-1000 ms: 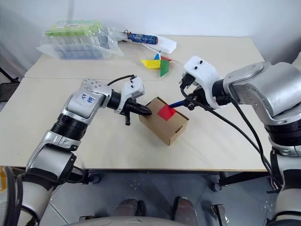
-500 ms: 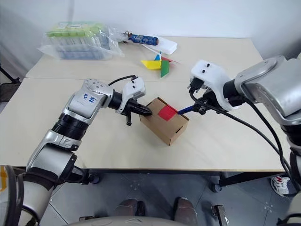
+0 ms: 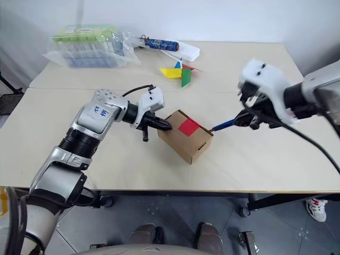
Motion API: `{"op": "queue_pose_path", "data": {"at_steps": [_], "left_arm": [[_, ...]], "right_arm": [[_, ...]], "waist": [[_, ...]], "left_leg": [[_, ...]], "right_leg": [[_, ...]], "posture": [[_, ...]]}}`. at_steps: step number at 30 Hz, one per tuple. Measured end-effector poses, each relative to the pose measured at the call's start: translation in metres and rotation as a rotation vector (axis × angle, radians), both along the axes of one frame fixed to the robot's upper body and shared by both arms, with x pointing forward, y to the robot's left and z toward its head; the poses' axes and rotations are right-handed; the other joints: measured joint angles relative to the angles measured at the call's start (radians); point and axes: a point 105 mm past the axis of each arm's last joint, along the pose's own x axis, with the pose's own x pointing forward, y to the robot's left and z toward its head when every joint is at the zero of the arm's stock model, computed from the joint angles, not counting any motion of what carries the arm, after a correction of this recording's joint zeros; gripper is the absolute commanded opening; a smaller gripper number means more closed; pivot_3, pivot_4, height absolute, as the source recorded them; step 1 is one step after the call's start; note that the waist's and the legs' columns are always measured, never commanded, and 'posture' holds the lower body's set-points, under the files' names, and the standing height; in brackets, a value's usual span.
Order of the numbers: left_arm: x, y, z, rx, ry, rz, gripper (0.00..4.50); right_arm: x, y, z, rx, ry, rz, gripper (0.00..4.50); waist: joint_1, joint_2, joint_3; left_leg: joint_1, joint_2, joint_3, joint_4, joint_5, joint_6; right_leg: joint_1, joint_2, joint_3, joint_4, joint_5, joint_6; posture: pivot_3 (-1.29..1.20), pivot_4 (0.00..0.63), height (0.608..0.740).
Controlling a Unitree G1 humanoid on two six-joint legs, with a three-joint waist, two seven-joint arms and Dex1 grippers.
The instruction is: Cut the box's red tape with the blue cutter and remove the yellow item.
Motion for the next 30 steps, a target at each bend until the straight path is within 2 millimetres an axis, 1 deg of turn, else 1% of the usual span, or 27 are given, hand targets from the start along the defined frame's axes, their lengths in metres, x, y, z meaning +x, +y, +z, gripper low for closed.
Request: {"op": "queue_pose_path", "data": {"at_steps": [4, 6, 7, 8, 10, 14, 15, 17, 19, 22, 23, 24, 26, 27, 28, 30], "left_arm": [[0.001, 0.000, 0.000, 0.003, -0.002, -0.002, 0.00], [0.002, -0.001, 0.000, 0.002, 0.001, -0.003, 0.00], [0.003, -0.001, -0.001, 0.001, 0.002, -0.004, 0.00], [0.003, -0.001, -0.001, 0.002, 0.000, -0.006, 0.00], [0.003, -0.002, -0.002, 0.005, 0.002, -0.008, 0.00], [0.004, -0.004, -0.002, 0.009, 0.004, -0.012, 0.00], [0.004, -0.004, -0.002, 0.011, 0.005, -0.010, 0.00], [0.005, -0.003, -0.003, 0.018, 0.006, -0.006, 0.00], [0.006, -0.002, -0.004, 0.024, 0.005, -0.003, 0.00], [0.005, -0.003, -0.004, 0.027, 0.003, -0.006, 0.00], [0.005, -0.003, -0.004, 0.028, 0.004, -0.007, 0.00], [0.005, -0.003, -0.004, 0.031, 0.003, -0.010, 0.00], [0.005, -0.003, -0.003, 0.033, 0.001, -0.011, 0.00], [0.006, -0.002, -0.003, 0.035, 0.000, -0.009, 0.00], [0.006, -0.002, -0.003, 0.037, -0.001, -0.007, 0.00], [0.007, 0.000, -0.004, 0.042, 0.003, 0.000, 0.00]], "right_arm": [[0.003, -0.013, 0.023, 0.084, -0.088, -0.061, 0.16], [0.007, -0.021, 0.035, 0.130, -0.163, -0.112, 0.16], [0.010, -0.027, 0.038, 0.138, -0.200, -0.142, 0.16], [0.013, -0.032, 0.036, 0.145, -0.226, -0.172, 0.16], [0.022, -0.045, 0.017, 0.155, -0.237, -0.233, 0.16], [0.028, -0.065, -0.038, 0.130, -0.200, -0.316, 0.16], [0.028, -0.069, -0.048, 0.130, -0.205, -0.340, 0.16], [0.033, -0.076, -0.061, 0.189, -0.260, -0.388, 0.16], [0.038, -0.081, -0.069, 0.257, -0.345, -0.431, 0.16], [0.040, -0.091, -0.082, 0.335, -0.457, -0.500, 0.16], [0.039, -0.092, -0.091, 0.371, -0.476, -0.521, 0.16], [0.036, -0.093, -0.106, 0.424, -0.485, -0.547, 0.16], [0.031, -0.090, -0.140, 0.482, -0.426, -0.579, 0.16], [0.029, -0.089, -0.155, 0.491, -0.394, -0.590, 0.16], [0.028, -0.088, -0.160, 0.492, -0.388, -0.589, 0.16], [0.027, -0.085, -0.159, 0.494, -0.425, -0.565, 0.16]], "waist": [[0.000, 0.000, 0.000], [0.001, 0.000, 0.000], [0.001, -0.001, 0.000], [0.001, -0.002, -0.002], [0.001, -0.005, -0.003], [0.004, -0.004, -0.004], [0.004, -0.003, -0.004], [0.002, -0.003, -0.004], [0.001, -0.002, -0.004], [0.001, -0.002, -0.004], [0.001, -0.002, -0.004], [0.002, -0.002, -0.004], [0.001, 0.000, -0.003], [0.000, 0.002, -0.003], [-0.002, 0.004, -0.003], [-0.003, 0.006, -0.004]], "left_leg": [[0.000, 0.000, 0.000, 0.001, 0.000, 0.000], [0.000, 0.000, 0.000, 0.001, 0.000, 0.000], [0.001, 0.000, 0.000, 0.001, 0.000, 0.000], [0.001, 0.001, 0.000, 0.001, 0.000, 0.000], [0.002, 0.001, 0.001, 0.002, 0.000, 0.000], [0.003, -0.001, 0.001, 0.001, 0.000, 0.001], [0.004, -0.001, 0.001, 0.001, 0.000, 0.001], [0.009, -0.001, 0.001, 0.000, 0.000, 0.001], [0.013, 0.000, 0.001, -0.001, 0.000, 0.001], [0.013, 0.000, 0.000, -0.002, 0.000, 0.001], [0.013, 0.000, 0.001, -0.002, 0.000, 0.001], [0.013, 0.000, 0.001, -0.002, 0.000, 0.001], [0.013, -0.001, 0.001, -0.002, 0.000, 0.001], [0.014, -0.001, 0.001, -0.002, 0.000, 0.002], [0.014, -0.001, 0.001, -0.002, 0.000, 0.003], [0.017, -0.001, 0.000, -0.002, 0.000, 0.003]], "right_leg": [[0.000, 0.000, 0.002, -0.001, 0.000, 0.000], [0.000, 0.000, 0.002, 0.000, 0.000, -0.001], [0.001, 0.000, 0.002, 0.000, 0.000, -0.001], [0.001, 0.000, 0.002, 0.000, 0.000, -0.001], [0.004, 0.000, 0.000, 0.000, 0.001, -0.001], [0.007, 0.000, -0.001, -0.002, 0.001, 0.000], [0.007, 0.000, -0.001, -0.002, 0.001, 0.000], [0.012, 0.000, -0.001, -0.003, 0.001, 0.000], [0.016, 0.000, -0.001, -0.006, 0.001, 0.000], [0.016, 0.000, 0.000, -0.006, 0.001, 0.000], [0.016, 0.000, -0.001, -0.005, 0.001, 0.000], [0.017, 0.000, -0.001, -0.006, 0.001, 0.000], [0.016, 0.000, 0.000, -0.005, 0.001, 0.000], [0.016, 0.000, 0.002, -0.006, 0.001, 0.000], [0.016, 0.000, 0.004, -0.006, 0.001, 0.000], [0.016, 0.000, 0.007, -0.005, 0.001, 0.000]], "posture": [[0.00, 0.150, 0.740], [0.00, 0.150, 0.740], [0.00, 0.150, 0.740], [0.00, 0.150, 0.740], [0.00, 0.150, 0.740], [0.00, 0.150, 0.740], [0.00, 0.150, 0.740], [0.00, 0.150, 0.740], [0.00, 0.150, 0.740], [0.00, 0.150, 0.740], [0.00, 0.150, 0.740], [0.00, 0.150, 0.740], [0.00, 0.150, 0.740], [0.00, 0.150, 0.740], [0.00, 0.150, 0.740], [0.00, 0.150, 0.740]]}}
